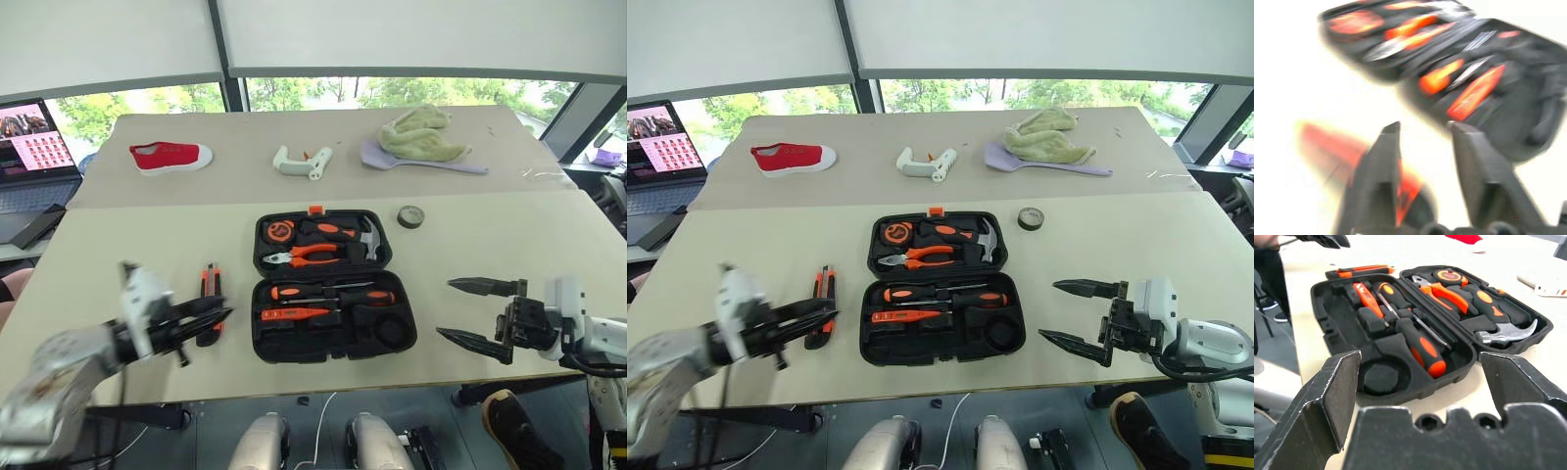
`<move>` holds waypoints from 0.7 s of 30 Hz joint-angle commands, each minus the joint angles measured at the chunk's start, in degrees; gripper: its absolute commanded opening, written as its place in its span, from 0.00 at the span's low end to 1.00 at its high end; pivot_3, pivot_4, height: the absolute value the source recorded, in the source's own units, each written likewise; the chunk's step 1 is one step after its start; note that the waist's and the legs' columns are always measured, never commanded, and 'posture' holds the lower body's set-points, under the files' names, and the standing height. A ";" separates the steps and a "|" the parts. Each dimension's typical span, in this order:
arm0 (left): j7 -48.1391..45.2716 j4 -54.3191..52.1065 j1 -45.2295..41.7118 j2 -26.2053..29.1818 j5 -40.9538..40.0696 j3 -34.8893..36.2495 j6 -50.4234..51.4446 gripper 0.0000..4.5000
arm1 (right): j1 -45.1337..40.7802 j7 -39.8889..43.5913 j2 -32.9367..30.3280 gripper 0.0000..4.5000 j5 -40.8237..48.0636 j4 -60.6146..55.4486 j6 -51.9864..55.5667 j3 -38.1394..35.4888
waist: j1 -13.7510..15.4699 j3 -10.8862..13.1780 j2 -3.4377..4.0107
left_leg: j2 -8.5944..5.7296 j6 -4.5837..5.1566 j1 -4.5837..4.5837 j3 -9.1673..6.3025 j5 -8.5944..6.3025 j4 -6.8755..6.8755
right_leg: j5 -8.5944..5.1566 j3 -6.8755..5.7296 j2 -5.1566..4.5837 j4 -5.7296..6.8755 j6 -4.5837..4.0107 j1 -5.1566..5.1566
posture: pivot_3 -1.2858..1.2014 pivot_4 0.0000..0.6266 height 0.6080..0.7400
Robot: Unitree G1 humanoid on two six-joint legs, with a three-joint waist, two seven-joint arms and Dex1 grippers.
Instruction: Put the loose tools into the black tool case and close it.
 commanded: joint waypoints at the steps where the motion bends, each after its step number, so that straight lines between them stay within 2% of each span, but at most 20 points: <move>1: 2.45 2.41 5.89 -1.50 2.33 9.16 -5.40 0.75 | -0.93 1.67 1.15 1.00 -0.62 2.14 -5.50 -0.71 | 0.36 0.00 0.00 | 0.00 0.00 0.05 0.00 0.00 0.00 | -0.01 -0.02 -0.03 -0.02 -0.01 0.07 | 0.52 0.24 1.00; 4: 7.07 5.35 10.69 -3.07 4.57 15.52 -6.34 0.98 | -0.69 6.07 1.05 1.00 0.33 4.14 -6.37 0.74 | 0.84 0.01 0.00 | 0.00 0.02 0.18 0.00 -0.02 0.00 | -0.03 -0.12 -0.14 -0.15 -0.04 0.32 | 0.52 0.24 1.00; 6: 7.61 3.70 13.64 -3.37 3.07 16.74 -3.35 0.98 | -1.22 8.16 0.82 1.00 -1.05 6.01 -8.65 1.74 | 0.89 0.02 -0.09 | 0.00 0.06 0.24 -0.02 -0.04 0.00 | -0.03 -0.17 -0.18 -0.23 -0.04 0.44 | 0.52 0.24 1.00; 9: 6.99 -2.27 16.53 -2.94 -1.52 14.93 1.95 0.98 | -3.82 9.49 1.05 1.00 0.61 6.09 -8.06 2.15 | 0.99 0.03 -0.08 | 0.00 0.12 0.31 -0.04 -0.08 0.01 | -0.04 -0.15 -0.34 -0.35 -0.03 0.64 | 0.52 0.24 1.00; 12: 10.53 -8.42 14.97 -1.90 -5.77 12.41 8.54 0.98 | -5.52 8.09 2.23 1.00 1.69 4.76 -6.86 2.61 | 0.96 0.03 -0.07 | 0.02 0.07 0.30 -0.04 -0.11 0.01 | -0.04 -0.07 -0.41 -0.35 -0.04 0.66 | 0.52 0.24 1.00; 16: 24.58 -14.71 3.86 -0.71 -11.02 6.11 22.95 0.98 | -6.47 5.42 4.00 1.00 3.29 1.40 -4.79 3.18 | 1.23 0.03 0.00 | 0.10 0.08 0.29 -0.13 -0.10 0.00 | -0.09 -0.19 -0.33 -0.29 -0.12 0.66 | 0.52 0.24 1.00; 18: 33.80 -16.63 -4.97 -2.68 -12.74 0.84 30.99 0.98 | -5.89 4.99 4.80 1.00 3.60 0.56 -4.62 3.19 | 1.18 0.03 -0.02 | 0.07 0.07 0.26 -0.18 -0.09 0.01 | -0.09 -0.25 -0.28 -0.19 -0.11 0.60 | 0.52 0.24 1.00; 21: 42.64 -17.30 -13.13 -6.28 -13.52 -4.77 38.94 0.98 | -4.65 5.51 5.36 1.00 3.34 1.45 -5.88 2.99 | 0.97 0.01 -0.03 | -0.05 0.06 0.29 -0.11 -0.09 0.02 | -0.05 -0.45 -0.12 -0.11 -0.03 0.58 | 0.52 0.24 1.00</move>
